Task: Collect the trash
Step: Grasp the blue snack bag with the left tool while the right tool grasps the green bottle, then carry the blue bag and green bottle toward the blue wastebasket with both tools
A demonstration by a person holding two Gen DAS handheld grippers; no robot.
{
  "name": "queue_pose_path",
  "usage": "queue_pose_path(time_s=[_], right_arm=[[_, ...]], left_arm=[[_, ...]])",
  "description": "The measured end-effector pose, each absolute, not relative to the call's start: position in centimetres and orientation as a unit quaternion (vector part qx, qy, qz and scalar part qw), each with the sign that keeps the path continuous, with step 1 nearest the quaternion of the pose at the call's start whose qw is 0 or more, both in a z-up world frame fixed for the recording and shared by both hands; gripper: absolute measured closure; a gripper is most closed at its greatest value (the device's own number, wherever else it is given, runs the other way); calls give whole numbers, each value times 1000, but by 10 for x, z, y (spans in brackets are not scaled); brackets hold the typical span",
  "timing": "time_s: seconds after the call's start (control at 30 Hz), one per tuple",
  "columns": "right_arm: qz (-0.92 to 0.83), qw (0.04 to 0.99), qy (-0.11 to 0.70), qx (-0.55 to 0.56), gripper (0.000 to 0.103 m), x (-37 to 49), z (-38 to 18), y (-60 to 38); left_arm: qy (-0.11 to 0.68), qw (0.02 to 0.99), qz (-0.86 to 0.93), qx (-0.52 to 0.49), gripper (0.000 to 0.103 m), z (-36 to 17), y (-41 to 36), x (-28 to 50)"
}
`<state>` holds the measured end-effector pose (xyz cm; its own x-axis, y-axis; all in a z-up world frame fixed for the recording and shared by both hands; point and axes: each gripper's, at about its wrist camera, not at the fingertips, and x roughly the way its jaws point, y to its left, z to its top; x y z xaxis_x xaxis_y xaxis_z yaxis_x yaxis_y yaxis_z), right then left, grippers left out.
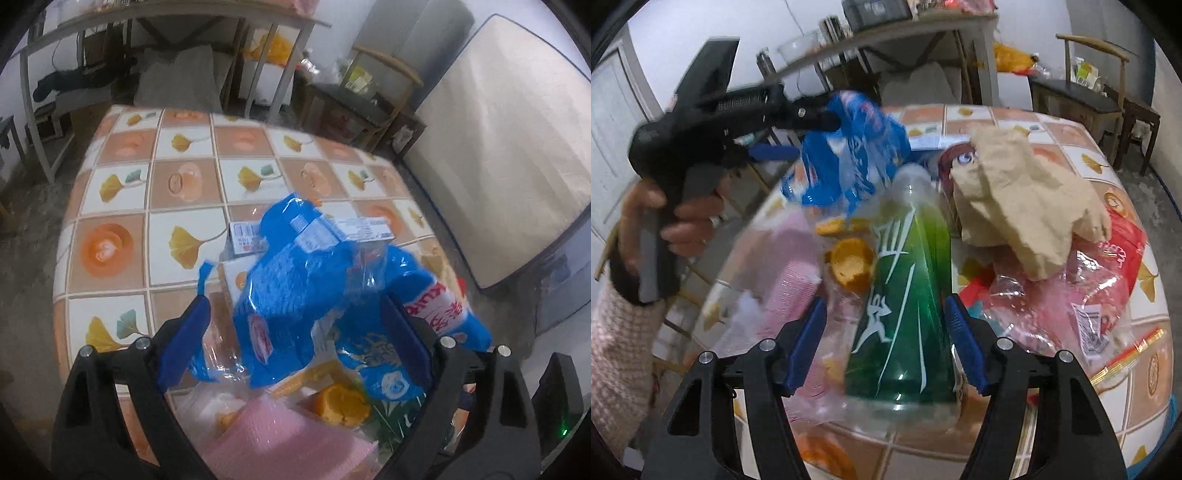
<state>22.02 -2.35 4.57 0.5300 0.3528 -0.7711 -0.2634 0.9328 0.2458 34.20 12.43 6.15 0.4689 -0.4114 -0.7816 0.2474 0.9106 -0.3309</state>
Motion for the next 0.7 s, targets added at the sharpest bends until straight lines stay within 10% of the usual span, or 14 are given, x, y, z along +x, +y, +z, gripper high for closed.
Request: queue_pose_path(time_s=[0.13, 0.6, 0.7], right_arm=[[168, 871, 461, 28, 42, 224, 42, -17], [157, 877, 454, 1, 57, 216, 48, -6], [160, 877, 452, 12, 59, 217, 49, -12]], left_arm=[[507, 840, -174, -88, 15, 42, 123, 355], [523, 830, -171, -96, 94, 18, 132, 366], [518, 831, -175, -103, 98, 19, 135, 365]])
